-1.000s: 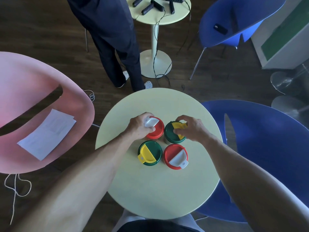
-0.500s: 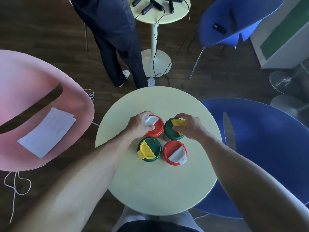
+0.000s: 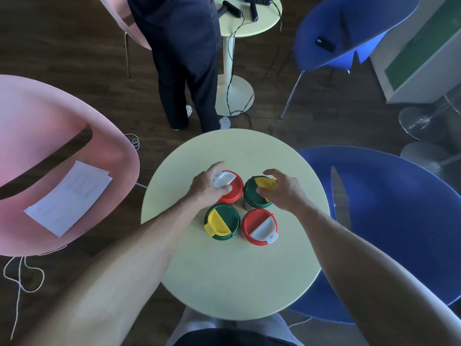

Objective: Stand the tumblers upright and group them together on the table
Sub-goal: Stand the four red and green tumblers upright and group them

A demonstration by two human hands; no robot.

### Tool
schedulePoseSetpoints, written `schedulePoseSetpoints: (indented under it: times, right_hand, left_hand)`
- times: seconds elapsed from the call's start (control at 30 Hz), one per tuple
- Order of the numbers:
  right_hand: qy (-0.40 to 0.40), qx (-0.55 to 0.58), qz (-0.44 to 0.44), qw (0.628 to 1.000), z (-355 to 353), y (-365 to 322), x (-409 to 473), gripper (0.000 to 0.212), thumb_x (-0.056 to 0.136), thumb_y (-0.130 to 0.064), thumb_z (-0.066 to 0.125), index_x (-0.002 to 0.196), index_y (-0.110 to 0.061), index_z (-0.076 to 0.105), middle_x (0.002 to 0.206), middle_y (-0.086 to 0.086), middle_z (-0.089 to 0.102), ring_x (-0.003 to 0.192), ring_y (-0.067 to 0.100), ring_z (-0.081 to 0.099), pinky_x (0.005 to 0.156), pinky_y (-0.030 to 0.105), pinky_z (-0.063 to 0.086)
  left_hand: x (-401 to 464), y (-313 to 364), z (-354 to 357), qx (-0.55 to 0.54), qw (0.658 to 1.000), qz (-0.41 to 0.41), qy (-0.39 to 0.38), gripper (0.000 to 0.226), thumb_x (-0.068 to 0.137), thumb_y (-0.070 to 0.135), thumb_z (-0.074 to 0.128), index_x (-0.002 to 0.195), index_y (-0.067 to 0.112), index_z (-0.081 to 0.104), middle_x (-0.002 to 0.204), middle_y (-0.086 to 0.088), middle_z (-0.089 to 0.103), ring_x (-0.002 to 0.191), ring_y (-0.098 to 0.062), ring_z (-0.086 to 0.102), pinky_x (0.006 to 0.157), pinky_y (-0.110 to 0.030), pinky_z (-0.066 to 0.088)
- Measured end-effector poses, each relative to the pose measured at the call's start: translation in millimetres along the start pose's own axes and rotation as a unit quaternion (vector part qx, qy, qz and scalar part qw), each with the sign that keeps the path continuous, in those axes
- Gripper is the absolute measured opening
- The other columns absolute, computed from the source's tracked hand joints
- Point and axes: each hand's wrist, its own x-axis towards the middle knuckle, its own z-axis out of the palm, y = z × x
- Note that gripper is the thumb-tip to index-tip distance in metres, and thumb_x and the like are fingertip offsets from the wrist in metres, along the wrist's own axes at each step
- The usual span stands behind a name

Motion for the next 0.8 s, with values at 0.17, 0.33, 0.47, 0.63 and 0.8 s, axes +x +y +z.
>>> schedulePoseSetpoints:
  times: [0.17, 0.33, 0.47, 0.63, 0.8]
  right_hand:
    - [0.111, 0.106, -0.016, 0.988, 3.1, 15.6, -29.6, 0.067, 0.085, -0.051, 0.066, 0.140, -0.024, 0.039, 0.138, 0.011, 0.053, 0.118, 0.028, 0.056, 0.094, 0.043, 0.049]
    - [0.110, 0.149, -0.025, 0.982, 27.6, 38.7, -90.9, 0.096, 0.068, -0.071, 0.062, 0.143, -0.017, 0.035, 0.142, 0.011, 0.047, 0.116, 0.026, 0.055, 0.090, 0.037, 0.047]
    - [0.052, 0.103, -0.033, 0.993, 54.8, 47.0, -111.9, 0.107, 0.064, -0.064, 0.078, 0.146, -0.015, 0.030, 0.146, 0.011, 0.041, 0.123, 0.025, 0.051, 0.094, 0.037, 0.047]
    - [0.074, 0.083, -0.050, 0.993, 70.0, 39.6, -113.5, 0.101, 0.061, -0.042, 0.090, 0.141, -0.011, 0.035, 0.134, 0.009, 0.051, 0.118, 0.023, 0.050, 0.087, 0.024, 0.037]
    - [0.092, 0.094, -0.044, 0.990, 71.1, 36.4, -109.0, 0.091, 0.061, -0.035, 0.090, 0.136, -0.015, 0.041, 0.125, 0.006, 0.057, 0.104, 0.019, 0.054, 0.080, 0.025, 0.042]
  left_hand:
    - [-39.9, -21.9, 5.0, -0.096, 0.990, -0.022, 0.103, 0.084, 0.075, 0.054, 0.072, 0.144, 0.028, 0.030, 0.139, -0.007, 0.048, 0.124, -0.022, 0.048, 0.095, -0.033, 0.042]
    - [-93.3, -50.2, 21.6, -0.106, 0.993, -0.009, 0.055, 0.120, 0.046, 0.068, 0.080, 0.145, 0.023, 0.029, 0.143, -0.005, 0.043, 0.129, -0.016, 0.043, 0.100, -0.027, 0.037]
    - [-104.2, -53.8, 38.8, -0.051, 0.998, 0.024, 0.042, 0.119, 0.051, 0.047, 0.090, 0.147, 0.018, 0.026, 0.146, -0.002, 0.039, 0.132, -0.015, 0.039, 0.100, -0.019, 0.030]
    - [-100.2, -49.8, 51.2, -0.036, 0.997, -0.002, 0.063, 0.111, 0.054, 0.039, 0.091, 0.144, 0.013, 0.031, 0.140, -0.002, 0.048, 0.119, -0.019, 0.051, 0.089, -0.016, 0.032]
    - [-101.8, -47.3, 50.8, -0.053, 0.995, -0.009, 0.088, 0.095, 0.052, 0.038, 0.091, 0.131, 0.015, 0.044, 0.111, 0.004, 0.061, 0.090, -0.012, 0.055, 0.075, -0.019, 0.040]
